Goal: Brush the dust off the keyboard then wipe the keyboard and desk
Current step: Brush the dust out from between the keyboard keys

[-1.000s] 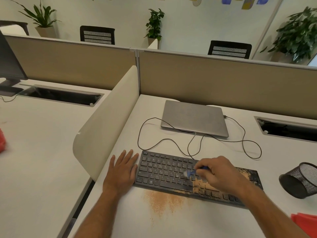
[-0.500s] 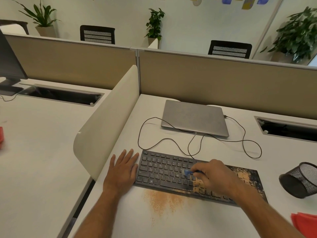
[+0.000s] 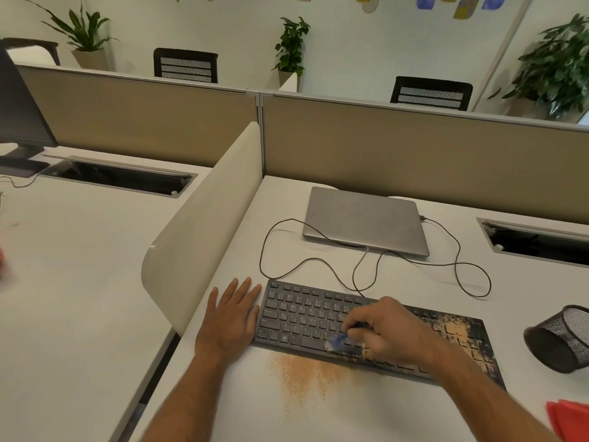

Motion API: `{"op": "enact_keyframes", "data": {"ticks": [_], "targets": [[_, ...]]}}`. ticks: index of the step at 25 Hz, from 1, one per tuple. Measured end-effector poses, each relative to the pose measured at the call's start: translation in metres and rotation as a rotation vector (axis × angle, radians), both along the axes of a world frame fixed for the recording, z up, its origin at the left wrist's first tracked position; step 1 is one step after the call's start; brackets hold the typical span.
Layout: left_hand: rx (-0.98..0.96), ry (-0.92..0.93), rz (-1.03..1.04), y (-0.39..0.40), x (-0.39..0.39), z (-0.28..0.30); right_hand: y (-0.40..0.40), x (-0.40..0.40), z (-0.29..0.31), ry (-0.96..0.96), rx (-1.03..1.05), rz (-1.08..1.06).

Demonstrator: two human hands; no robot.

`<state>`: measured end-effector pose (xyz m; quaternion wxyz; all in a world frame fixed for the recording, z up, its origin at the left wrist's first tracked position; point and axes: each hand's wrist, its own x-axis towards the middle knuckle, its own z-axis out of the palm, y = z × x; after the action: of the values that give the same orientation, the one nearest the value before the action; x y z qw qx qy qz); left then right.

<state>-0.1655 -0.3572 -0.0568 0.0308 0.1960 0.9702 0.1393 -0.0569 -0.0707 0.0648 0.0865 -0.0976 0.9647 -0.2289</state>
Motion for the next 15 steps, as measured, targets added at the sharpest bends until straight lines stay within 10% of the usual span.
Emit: {"op": "enact_keyframes", "data": {"ticks": [15], "targets": [[-0.009, -0.009, -0.004, 0.000, -0.001, 0.001, -0.008, -0.009, -0.004, 0.047, 0.080, 0.020]]}}
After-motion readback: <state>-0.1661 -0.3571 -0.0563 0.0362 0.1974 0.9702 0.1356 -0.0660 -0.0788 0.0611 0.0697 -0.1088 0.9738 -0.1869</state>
